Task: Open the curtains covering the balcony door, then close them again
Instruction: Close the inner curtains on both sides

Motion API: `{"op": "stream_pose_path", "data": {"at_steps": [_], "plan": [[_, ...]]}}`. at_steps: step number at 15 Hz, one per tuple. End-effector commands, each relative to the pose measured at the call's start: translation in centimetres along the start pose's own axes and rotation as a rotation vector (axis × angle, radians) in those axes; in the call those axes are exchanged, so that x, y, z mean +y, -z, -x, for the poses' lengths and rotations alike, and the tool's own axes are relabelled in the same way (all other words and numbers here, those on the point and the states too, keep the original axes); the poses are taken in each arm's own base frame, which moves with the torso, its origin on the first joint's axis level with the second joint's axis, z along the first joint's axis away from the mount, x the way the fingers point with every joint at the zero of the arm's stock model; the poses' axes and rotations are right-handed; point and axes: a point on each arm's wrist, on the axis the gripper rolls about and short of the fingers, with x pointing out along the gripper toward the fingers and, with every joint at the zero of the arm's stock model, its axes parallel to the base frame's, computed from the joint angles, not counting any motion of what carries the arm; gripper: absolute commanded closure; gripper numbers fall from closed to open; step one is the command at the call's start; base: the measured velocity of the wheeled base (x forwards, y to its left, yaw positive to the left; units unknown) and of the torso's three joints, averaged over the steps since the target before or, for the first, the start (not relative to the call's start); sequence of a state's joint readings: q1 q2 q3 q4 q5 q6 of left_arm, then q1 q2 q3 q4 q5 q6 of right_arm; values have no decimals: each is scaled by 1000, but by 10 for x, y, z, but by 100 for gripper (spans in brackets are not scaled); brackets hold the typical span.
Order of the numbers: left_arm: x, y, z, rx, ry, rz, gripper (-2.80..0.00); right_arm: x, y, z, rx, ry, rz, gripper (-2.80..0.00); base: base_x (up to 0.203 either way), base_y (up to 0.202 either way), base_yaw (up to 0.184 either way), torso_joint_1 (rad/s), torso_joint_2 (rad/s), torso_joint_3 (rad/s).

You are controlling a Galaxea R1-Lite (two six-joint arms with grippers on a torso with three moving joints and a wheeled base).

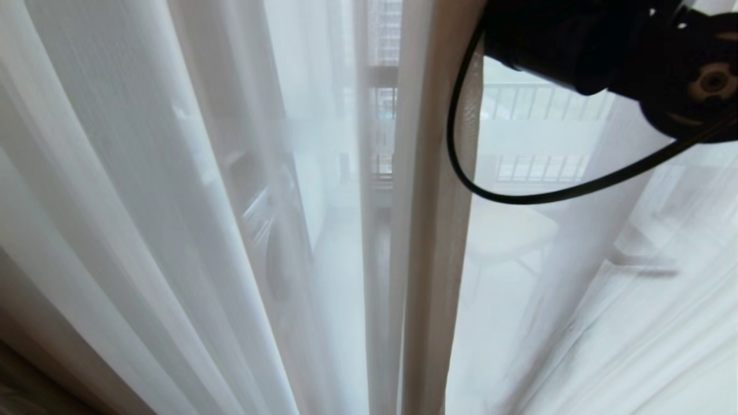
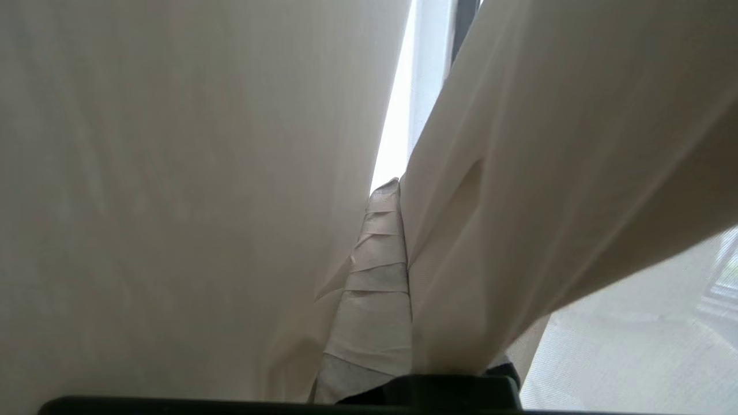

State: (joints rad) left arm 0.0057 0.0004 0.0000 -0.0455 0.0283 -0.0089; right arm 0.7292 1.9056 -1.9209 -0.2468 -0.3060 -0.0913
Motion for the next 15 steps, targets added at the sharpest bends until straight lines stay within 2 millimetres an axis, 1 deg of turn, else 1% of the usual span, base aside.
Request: {"op": "stream_pose_path", "data": {"at_steps": [1,3,6,10,12,15], "plan": [[0,0,0,-1,0,0,0,24,35,-19,62,-39,13,0,0,0,0,0,0,0],[0,0,0,-1,0,0,0,34,49,-25,77,-56,15,0,0,0,0,0,0,0],[0,0,0,-1,-1,0,0,40,59,-29,94,-66,20,0,0,0,0,0,0,0],[0,0,0,-1,0,0,0,37,58,-28,97,-55,20,0,0,0,0,0,0,0],[0,0,0,-1,-1,0,0,28,51,-26,88,-34,21,0,0,0,0,0,0,0],[0,0,0,-1,-1,0,0,4,41,-22,81,18,30,0,0,0,0,0,0,0]]}}
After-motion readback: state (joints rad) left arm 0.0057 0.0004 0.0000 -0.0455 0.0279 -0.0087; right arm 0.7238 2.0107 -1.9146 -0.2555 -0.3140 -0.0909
